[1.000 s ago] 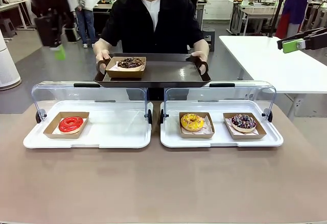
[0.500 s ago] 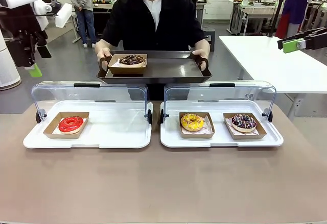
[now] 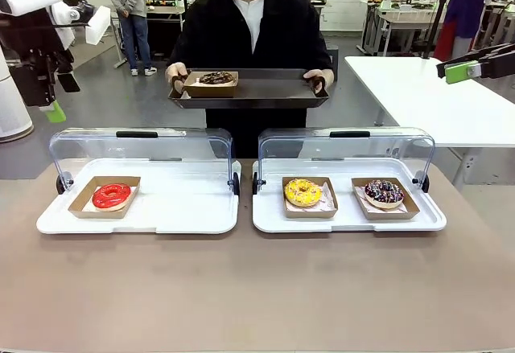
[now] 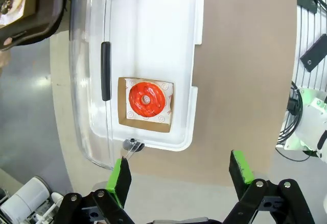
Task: Provide the desired donut to the person.
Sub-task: Pick up and lift the Paper togo box containing the Donut pointed at by the person.
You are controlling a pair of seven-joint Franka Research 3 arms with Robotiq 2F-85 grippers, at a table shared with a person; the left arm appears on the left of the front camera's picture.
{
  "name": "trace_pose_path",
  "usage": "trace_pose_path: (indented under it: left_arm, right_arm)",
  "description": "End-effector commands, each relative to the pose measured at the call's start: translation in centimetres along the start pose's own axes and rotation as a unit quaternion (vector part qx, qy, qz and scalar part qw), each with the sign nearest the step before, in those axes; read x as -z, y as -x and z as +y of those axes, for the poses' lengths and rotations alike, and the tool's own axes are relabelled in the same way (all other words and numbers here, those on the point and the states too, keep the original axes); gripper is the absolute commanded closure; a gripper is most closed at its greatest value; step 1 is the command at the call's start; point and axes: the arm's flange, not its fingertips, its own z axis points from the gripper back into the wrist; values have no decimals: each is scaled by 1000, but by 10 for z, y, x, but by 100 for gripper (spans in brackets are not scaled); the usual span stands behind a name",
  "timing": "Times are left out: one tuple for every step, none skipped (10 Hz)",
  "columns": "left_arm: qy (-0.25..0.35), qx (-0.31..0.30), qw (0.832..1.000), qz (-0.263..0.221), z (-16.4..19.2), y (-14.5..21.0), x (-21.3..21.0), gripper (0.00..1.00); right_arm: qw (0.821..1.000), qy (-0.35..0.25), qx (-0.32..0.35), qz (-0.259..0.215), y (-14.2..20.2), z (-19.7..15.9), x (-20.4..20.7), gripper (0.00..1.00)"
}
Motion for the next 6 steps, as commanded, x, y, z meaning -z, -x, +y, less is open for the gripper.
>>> trace_pose_path:
  left_arm:
    - [2,0,1000,1,-1,0,-2,0]
    - [2,0,1000,1,-1,0,-2,0]
    - [2,0,1000,1,-1,0,-2,0]
    - [0,0,1000,0,0,0,0,0]
    - [29,14,994,-105,16,21,-6,0]
    - [69,14,977,-202,27,45,-12,0]
  right_arm:
    - [1000,-6,-5,-15,-1,-1,2,0]
    - [1000,-6,-5,-15,-1,-1,2,0]
    - [1000,-6,-5,-15,-1,-1,2,0]
    - [1000,-6,-5,-15,-1,-1,2,0]
    - [1000,-6,-5,-15,-1,-1,2,0]
    - [1000,-6,-5,-15,-1,-1,2,0]
